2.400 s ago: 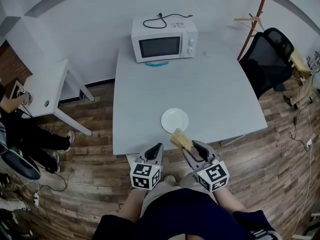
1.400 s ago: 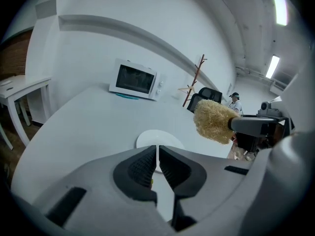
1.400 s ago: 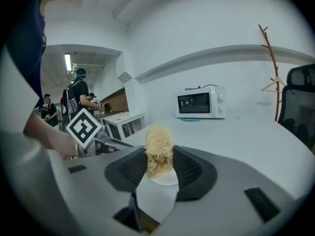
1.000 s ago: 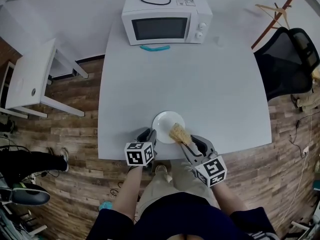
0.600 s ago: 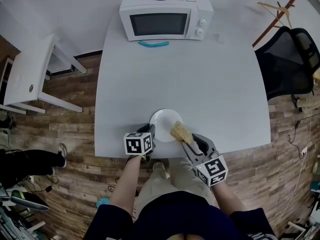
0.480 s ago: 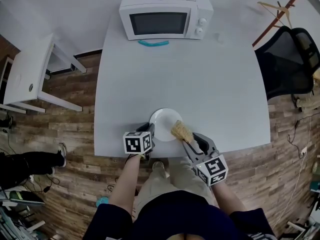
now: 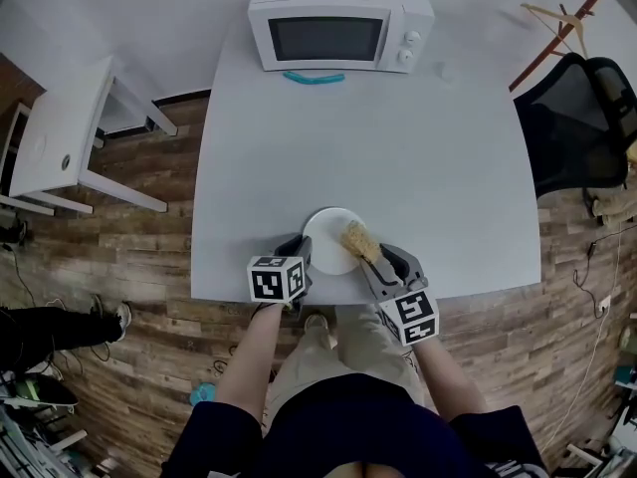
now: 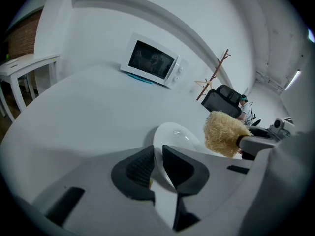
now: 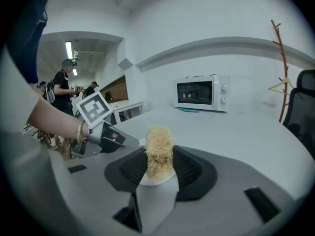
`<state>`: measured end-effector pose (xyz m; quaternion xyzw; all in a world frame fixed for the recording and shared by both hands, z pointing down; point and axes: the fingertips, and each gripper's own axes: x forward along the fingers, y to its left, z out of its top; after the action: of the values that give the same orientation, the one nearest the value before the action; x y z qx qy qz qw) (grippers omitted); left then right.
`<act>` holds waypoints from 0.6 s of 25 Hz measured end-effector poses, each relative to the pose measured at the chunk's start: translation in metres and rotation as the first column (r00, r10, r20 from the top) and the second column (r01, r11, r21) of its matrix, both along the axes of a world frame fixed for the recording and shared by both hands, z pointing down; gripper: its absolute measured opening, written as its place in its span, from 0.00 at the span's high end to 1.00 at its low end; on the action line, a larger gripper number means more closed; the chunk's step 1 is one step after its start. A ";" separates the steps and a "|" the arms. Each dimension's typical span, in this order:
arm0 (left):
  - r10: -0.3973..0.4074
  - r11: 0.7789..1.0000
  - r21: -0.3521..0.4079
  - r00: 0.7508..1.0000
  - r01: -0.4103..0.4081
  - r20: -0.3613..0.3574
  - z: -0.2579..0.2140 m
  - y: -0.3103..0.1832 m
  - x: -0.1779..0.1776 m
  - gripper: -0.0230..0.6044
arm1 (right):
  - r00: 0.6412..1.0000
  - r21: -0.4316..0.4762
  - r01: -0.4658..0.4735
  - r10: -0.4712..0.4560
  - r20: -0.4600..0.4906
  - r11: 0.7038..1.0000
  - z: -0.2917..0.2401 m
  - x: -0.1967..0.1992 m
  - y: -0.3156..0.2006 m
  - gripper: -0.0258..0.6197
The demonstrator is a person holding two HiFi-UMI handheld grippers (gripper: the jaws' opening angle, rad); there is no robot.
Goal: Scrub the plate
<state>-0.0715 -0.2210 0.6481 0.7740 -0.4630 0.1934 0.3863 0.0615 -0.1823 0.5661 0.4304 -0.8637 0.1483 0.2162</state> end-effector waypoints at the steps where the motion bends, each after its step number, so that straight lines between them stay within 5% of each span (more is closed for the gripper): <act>1: -0.001 1.000 0.006 1.000 0.001 0.000 -0.002 0.000 0.000 0.86 | 1.000 -0.006 0.000 0.000 -0.011 1.000 0.004 -0.001 -0.003 0.71; 15: 0.009 0.999 0.041 1.000 -0.010 0.021 -0.012 0.011 -0.003 0.87 | 0.997 -0.058 -0.026 0.021 -0.076 0.998 0.037 -0.005 -0.010 0.71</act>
<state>-0.0748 -0.2102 0.6365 0.7820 -0.4671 0.1936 0.3644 0.0568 -0.1921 0.6034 0.4392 -0.8452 0.1598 0.2592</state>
